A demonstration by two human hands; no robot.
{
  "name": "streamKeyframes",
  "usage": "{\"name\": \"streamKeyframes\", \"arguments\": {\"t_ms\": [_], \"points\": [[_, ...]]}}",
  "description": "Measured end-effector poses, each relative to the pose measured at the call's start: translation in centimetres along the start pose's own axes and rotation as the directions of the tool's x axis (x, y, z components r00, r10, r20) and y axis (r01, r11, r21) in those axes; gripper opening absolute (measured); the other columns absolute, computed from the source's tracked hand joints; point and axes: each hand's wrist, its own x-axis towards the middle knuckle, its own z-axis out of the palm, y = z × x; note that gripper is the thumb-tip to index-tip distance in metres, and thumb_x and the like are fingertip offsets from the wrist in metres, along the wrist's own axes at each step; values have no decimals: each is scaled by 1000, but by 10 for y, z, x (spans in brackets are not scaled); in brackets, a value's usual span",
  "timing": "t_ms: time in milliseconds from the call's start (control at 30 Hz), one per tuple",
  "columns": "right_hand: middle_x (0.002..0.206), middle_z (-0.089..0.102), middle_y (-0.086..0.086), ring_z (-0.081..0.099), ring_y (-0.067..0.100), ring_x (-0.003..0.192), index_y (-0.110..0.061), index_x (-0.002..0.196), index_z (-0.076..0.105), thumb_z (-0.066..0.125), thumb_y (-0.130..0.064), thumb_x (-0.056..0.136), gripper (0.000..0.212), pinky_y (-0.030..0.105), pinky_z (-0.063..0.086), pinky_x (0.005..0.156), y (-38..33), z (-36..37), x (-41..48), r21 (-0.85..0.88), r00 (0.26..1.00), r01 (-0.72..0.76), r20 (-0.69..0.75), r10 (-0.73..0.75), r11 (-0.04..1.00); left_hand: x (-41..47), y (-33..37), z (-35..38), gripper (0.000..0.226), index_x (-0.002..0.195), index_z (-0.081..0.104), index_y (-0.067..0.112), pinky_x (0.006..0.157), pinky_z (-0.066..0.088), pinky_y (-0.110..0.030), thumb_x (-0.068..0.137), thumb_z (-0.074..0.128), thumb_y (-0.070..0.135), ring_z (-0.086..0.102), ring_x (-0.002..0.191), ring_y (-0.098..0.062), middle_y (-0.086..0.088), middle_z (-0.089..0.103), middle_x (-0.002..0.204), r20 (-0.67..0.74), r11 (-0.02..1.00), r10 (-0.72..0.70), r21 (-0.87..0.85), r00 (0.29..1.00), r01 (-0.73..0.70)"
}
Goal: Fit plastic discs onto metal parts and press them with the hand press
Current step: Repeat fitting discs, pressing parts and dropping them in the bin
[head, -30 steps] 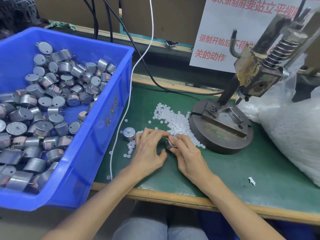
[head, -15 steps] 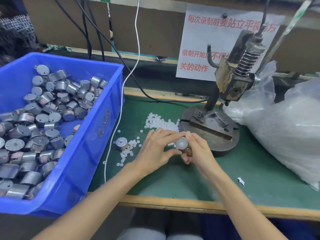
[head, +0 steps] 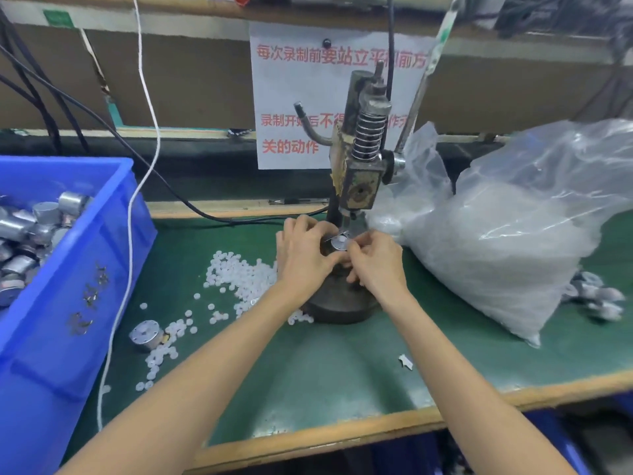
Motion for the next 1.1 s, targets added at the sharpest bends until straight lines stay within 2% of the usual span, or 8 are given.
{"name": "streamKeyframes", "arguments": {"t_ms": [133, 233, 467, 567, 667, 767, 900, 1100], "points": [[65, 68, 7, 57, 13, 35, -10, 89, 53, 47, -14, 92, 8, 24, 49, 43, 1, -1, 5, -9, 1000, 0, -12, 0, 1000, 7, -2, 0, 36, 101, 69, 28, 77, 19, -25, 72, 73, 49, 43, 105, -17, 7, 60, 106, 37, 999, -28, -38, 999, 30], [71, 70, 6, 64, 17, 54, -12, 90, 59, 48, -13, 89, 12, 29, 53, 62, -2, -12, 9, -22, 999, -18, -41, 17, 1000, 9, -1, 2, 41, 105, 69, 29, 76, 16, -24, 72, 71, 53, 47, 105, -15, 9, 64, 108, 72, 999, -32, -37, 997, 35], [83, 60, -10, 54, 1, 76, -7, 101, 65, 50, -7, 88, 20, 17, 44, 72, -74, -76, 66, 200, 855, 220, -512, -90, 955, 13, 0, -1, 41, 107, 68, 29, 76, 16, -26, 74, 69, 54, 50, 102, -14, 8, 65, 105, 119, 1000, -14, 18, 993, 12], [106, 62, -2, 59, 7, 83, -8, 124, 55, 52, -10, 89, 35, 21, 49, 69, -111, -103, 90, 265, 933, 228, -333, -133, 937, 13, 2, -2, 42, 108, 67, 29, 75, 15, -27, 74, 68, 54, 49, 101, -15, 7, 65, 108, 124, 999, -27, 34, 992, 23], [81, 61, 0, 50, 3, 56, -10, 96, 61, 54, -14, 90, 10, 20, 41, 53, -121, -108, 79, 357, 931, 318, -290, -220, 878, 11, 4, -2, 42, 109, 67, 29, 74, 15, -27, 75, 68, 54, 49, 101, -16, 6, 65, 108, 116, 998, -33, 47, 993, 28], [62, 44, 1, 40, 15, 58, -18, 68, 42, 55, -12, 88, 24, 36, 36, 57, -95, -92, 43, 393, 845, 474, -454, -282, 788, 11, 3, -1, 44, 110, 67, 28, 73, 13, -27, 75, 67, 55, 49, 101, -16, 6, 66, 109, 103, 998, -24, 52, 994, 19], [64, 39, -8, 35, 4, 54, -19, 73, 39, 51, -6, 88, 22, 20, 34, 55, -74, -73, 17, 515, 817, 546, -503, -283, 661, 11, 2, -1, 45, 110, 67, 27, 72, 13, -26, 75, 67, 55, 50, 101, -18, 5, 66, 110, 103, 998, -6, 67, 995, -1], [69, 37, -3, 36, 3, 58, -18, 77, 38, 47, -7, 91, 19, 20, 35, 58, -75, -63, 17, 497, 770, 604, -566, -295, 622, 10, 1, 0, 44, 110, 67, 27, 73, 13, -26, 76, 66, 55, 49, 101, -18, 6, 65, 110, 93, 999, 3, 53, 996, -7]]}}
